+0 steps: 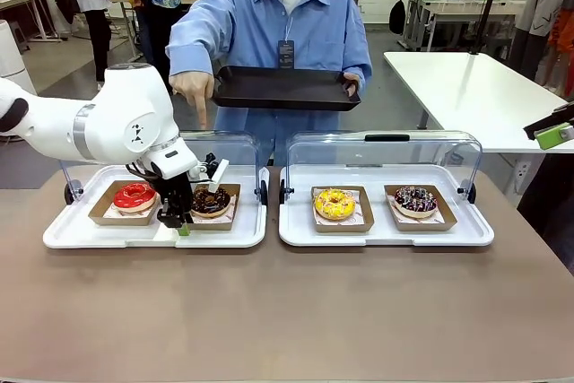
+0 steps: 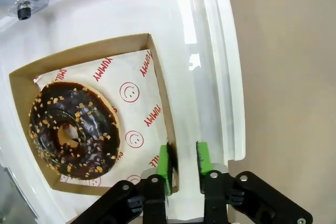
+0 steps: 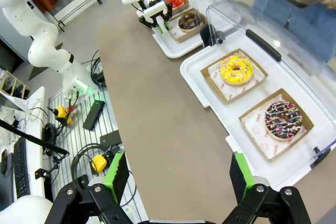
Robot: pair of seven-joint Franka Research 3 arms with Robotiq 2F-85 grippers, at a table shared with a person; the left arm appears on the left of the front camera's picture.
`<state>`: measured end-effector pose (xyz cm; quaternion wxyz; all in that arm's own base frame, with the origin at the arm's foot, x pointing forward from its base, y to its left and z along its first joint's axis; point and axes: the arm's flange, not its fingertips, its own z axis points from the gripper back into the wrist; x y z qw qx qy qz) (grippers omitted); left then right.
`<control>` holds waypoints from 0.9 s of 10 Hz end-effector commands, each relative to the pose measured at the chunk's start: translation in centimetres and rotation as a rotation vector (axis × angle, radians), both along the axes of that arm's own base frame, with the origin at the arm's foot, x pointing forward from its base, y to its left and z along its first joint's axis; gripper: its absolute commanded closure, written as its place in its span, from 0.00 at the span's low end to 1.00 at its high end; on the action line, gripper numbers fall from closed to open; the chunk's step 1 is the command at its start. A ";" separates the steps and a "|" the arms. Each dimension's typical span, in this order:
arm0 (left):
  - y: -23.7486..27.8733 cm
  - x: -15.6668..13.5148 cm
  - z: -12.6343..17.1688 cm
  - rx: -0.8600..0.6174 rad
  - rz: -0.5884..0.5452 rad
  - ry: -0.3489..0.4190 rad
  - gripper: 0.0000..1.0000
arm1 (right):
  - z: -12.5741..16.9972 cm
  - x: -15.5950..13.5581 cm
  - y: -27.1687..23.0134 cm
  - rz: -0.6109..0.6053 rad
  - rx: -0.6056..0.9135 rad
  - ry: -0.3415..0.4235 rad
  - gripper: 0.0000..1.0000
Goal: Provide the desired donut to the person.
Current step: Pick up and lift the Paper togo box containing the Donut pointed at by the person.
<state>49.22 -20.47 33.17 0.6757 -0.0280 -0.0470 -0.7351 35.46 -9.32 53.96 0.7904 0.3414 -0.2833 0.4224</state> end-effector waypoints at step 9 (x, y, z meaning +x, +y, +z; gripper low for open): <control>-0.3 -1.2 3.4 0.030 0.046 -0.032 1.00 | 0.0 0.0 0.1 -0.004 -0.003 0.009 0.00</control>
